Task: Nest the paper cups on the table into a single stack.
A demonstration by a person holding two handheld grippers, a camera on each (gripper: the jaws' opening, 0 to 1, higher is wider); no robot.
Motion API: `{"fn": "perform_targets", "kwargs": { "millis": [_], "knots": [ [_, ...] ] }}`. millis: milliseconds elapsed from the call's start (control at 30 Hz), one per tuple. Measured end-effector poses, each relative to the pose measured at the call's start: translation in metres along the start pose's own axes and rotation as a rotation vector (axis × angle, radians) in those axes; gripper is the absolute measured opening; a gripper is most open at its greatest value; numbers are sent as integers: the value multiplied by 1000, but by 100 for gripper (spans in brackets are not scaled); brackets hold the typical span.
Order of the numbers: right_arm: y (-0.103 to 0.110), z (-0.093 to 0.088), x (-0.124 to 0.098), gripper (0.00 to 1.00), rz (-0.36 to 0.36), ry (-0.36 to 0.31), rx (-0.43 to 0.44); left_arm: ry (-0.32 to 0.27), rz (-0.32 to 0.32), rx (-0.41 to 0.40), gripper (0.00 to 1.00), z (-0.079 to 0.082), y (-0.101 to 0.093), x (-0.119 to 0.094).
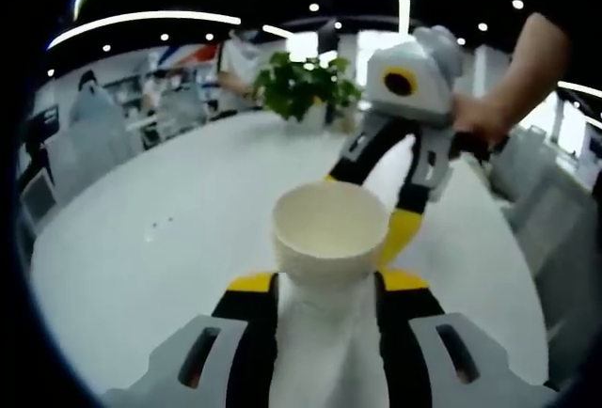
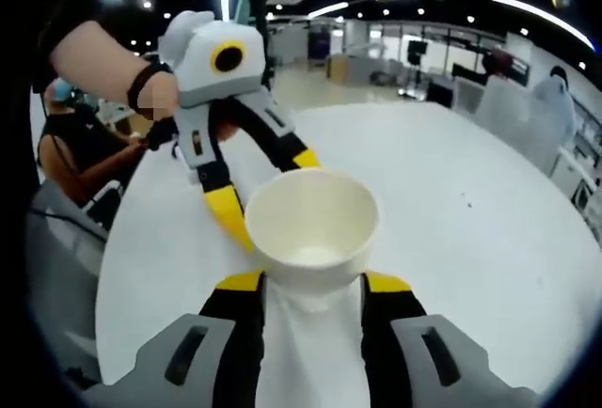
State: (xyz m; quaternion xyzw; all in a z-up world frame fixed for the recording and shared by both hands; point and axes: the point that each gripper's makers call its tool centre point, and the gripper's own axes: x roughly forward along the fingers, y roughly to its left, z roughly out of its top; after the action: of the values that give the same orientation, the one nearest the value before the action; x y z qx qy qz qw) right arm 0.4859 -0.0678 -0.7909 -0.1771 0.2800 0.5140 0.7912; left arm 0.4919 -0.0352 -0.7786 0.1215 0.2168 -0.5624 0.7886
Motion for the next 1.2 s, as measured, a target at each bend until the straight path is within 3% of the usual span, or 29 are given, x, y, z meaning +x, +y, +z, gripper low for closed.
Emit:
{"fn": "perform_targets", "kwargs": {
  "millis": [200, 433, 567, 867, 1200],
  "knots": [
    [5, -7, -14, 41, -18, -2, 39, 26, 55, 45, 52, -10, 2, -12],
    [16, -8, -35, 45, -33, -15, 56, 11, 105, 23, 57, -10, -5, -34],
    [24, -8, -44, 47, -48, -41, 94, 7, 144, 1, 66, -10, -9, -43],
    [52, -2, -72, 65, -91, -136, 187, -23, 215, -52, 80, -2, -30, -68],
    [83, -4, -103, 86, -116, -174, 197, -50, 234, -120, 98, 3, -67, -92]
  ]
}}
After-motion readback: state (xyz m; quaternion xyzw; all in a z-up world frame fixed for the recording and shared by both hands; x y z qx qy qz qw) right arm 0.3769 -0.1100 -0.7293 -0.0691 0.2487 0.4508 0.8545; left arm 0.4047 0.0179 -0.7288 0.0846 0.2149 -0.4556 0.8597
